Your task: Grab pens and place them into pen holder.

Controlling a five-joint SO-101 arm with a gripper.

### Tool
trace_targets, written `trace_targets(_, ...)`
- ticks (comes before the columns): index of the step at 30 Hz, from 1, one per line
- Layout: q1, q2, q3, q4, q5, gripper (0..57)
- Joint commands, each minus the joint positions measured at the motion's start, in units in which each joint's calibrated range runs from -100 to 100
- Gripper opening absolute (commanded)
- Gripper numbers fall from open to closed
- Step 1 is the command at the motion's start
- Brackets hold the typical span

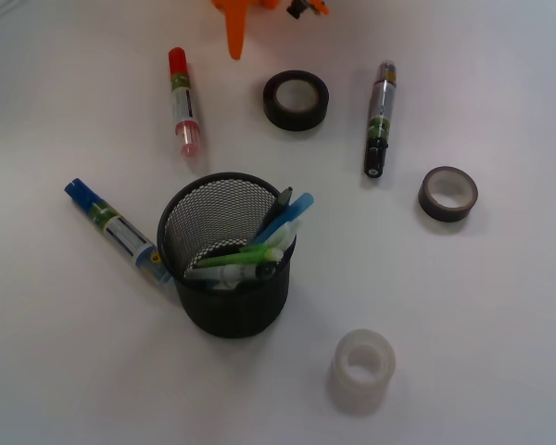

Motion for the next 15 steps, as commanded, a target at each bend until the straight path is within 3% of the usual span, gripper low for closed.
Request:
trace_targets(1, -1.1, -9.7, 2.4, 4.2, -0.2, 0.6)
trace_targets(15, -1.1, -15.0, 3.4, 8.1, -0.1, 0.5)
